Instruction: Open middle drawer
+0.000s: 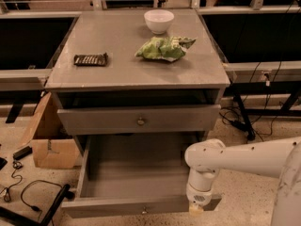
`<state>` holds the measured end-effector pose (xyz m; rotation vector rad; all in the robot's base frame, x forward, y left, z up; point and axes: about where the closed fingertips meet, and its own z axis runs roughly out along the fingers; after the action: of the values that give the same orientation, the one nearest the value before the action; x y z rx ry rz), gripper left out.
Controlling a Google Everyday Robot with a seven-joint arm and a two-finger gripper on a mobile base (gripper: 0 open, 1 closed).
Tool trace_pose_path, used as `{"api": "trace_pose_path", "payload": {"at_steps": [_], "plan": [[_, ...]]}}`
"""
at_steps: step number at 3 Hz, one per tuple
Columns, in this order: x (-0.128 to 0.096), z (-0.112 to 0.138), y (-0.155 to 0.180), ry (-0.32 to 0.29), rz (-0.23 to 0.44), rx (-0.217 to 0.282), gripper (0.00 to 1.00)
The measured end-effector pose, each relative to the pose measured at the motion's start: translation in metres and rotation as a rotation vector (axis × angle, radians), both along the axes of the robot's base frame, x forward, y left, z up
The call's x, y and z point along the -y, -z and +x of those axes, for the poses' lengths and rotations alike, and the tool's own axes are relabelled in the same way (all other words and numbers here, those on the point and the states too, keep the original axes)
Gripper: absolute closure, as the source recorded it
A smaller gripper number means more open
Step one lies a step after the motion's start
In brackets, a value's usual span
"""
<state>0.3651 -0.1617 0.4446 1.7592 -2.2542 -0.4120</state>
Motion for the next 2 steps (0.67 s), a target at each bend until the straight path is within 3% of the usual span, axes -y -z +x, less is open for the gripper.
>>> {"api": "trace_pose_path", "payload": {"at_steps": [2], "plan": [[0.0,0.0,0.0,0.0,0.0,0.0,0.5]]}}
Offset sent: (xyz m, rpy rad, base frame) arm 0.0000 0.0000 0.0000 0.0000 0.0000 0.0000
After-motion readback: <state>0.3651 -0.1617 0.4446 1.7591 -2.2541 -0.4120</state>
